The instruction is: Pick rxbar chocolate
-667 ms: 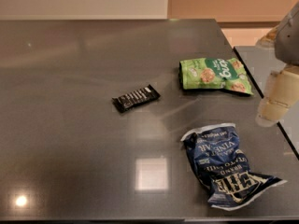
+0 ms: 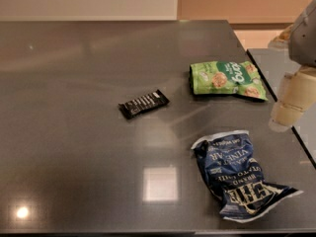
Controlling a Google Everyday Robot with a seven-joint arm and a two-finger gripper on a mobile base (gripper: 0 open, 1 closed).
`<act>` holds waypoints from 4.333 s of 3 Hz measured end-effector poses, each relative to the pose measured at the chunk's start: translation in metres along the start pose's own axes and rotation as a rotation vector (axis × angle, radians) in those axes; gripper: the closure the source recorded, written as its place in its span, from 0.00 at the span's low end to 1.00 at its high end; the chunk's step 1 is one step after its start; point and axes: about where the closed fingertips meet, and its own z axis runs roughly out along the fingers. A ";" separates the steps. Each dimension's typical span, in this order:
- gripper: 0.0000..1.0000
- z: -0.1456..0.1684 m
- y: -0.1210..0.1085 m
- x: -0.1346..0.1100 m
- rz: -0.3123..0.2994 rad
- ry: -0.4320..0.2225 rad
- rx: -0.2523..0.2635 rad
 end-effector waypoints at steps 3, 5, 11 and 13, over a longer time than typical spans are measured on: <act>0.00 0.045 -0.029 -0.079 -0.138 -0.190 -0.082; 0.00 0.096 -0.037 -0.141 -0.218 -0.249 -0.174; 0.00 0.208 -0.022 -0.222 -0.387 -0.269 -0.321; 0.41 0.220 -0.016 -0.228 -0.418 -0.250 -0.354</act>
Offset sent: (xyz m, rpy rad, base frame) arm 0.0597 0.0717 -0.0184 0.1660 0.0195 0.2046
